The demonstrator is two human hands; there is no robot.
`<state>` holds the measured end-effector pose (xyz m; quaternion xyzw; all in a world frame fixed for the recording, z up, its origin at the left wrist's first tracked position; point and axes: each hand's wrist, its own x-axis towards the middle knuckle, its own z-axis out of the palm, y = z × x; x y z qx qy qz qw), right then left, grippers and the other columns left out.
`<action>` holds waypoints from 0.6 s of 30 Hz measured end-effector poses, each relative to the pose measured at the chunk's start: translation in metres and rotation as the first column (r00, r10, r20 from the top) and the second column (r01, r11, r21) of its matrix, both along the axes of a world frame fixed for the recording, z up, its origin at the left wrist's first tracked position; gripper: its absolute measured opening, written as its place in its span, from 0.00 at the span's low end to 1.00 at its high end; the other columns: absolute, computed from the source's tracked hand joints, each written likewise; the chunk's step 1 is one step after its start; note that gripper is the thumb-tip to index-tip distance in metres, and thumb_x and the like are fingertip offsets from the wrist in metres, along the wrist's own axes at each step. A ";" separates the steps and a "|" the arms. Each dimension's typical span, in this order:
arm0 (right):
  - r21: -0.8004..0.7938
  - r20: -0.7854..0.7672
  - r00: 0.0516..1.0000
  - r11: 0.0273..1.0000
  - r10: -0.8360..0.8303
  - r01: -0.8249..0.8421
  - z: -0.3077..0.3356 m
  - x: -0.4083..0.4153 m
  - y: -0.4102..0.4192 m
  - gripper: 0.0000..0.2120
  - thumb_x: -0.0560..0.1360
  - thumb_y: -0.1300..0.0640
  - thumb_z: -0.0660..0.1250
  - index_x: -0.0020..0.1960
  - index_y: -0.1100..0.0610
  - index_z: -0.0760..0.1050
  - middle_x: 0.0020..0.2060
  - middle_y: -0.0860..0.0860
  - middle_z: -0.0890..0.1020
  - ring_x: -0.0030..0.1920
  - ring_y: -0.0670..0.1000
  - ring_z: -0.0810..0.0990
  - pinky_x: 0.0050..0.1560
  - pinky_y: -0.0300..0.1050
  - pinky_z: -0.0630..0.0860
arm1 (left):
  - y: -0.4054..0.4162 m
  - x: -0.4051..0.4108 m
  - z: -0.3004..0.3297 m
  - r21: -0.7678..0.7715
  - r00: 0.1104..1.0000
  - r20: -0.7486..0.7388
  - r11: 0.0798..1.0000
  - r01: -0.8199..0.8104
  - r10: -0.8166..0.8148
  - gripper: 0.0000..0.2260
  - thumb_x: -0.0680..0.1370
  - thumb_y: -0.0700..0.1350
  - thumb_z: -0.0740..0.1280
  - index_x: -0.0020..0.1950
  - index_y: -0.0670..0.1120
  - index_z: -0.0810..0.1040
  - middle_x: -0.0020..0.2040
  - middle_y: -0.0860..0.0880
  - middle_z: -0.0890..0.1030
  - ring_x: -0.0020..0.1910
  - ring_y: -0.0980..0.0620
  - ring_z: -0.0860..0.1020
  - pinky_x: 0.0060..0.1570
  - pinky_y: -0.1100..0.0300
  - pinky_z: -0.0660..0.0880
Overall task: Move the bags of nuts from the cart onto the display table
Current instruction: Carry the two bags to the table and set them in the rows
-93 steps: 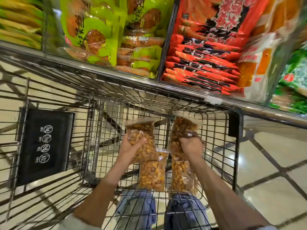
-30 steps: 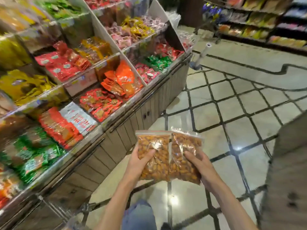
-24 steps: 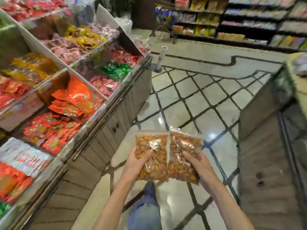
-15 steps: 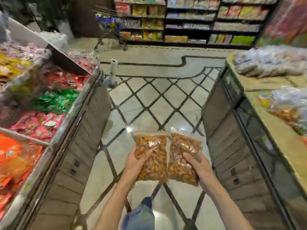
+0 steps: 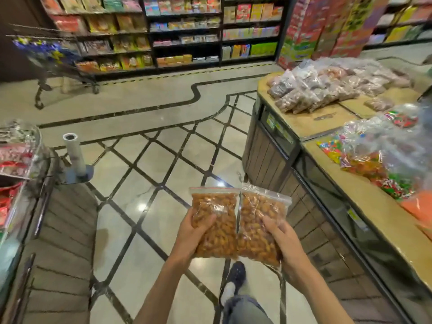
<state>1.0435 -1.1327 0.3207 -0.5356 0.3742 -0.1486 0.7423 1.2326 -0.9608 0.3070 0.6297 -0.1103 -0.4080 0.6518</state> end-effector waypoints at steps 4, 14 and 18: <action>-0.023 -0.014 0.998 0.998 -0.062 0.062 -0.012 0.062 -0.065 0.20 0.81 0.50 0.69 0.70 0.58 0.75 0.54 0.56 0.89 0.52 0.58 0.89 0.46 0.48 0.87 | -0.079 0.068 -0.010 0.046 0.999 0.045 0.999 0.021 -0.023 0.32 0.71 0.59 0.80 0.73 0.60 0.73 0.65 0.51 0.83 0.60 0.48 0.85 0.58 0.45 0.84; -0.012 0.054 0.988 0.990 -0.142 0.143 -0.007 0.200 -0.244 0.35 0.70 0.39 0.80 0.70 0.53 0.74 0.54 0.51 0.89 0.53 0.55 0.89 0.51 0.51 0.86 | -0.270 0.216 0.004 0.046 0.982 0.145 0.992 0.118 -0.124 0.28 0.72 0.61 0.77 0.71 0.63 0.74 0.64 0.54 0.83 0.62 0.51 0.83 0.63 0.47 0.82; -0.015 0.057 0.978 0.979 -0.202 0.203 -0.002 0.238 -0.302 0.24 0.73 0.48 0.73 0.67 0.52 0.75 0.51 0.49 0.90 0.50 0.54 0.90 0.44 0.45 0.86 | -0.340 0.259 0.005 0.044 0.975 0.149 0.986 0.158 -0.163 0.29 0.71 0.61 0.78 0.70 0.61 0.75 0.63 0.54 0.84 0.60 0.53 0.84 0.62 0.48 0.82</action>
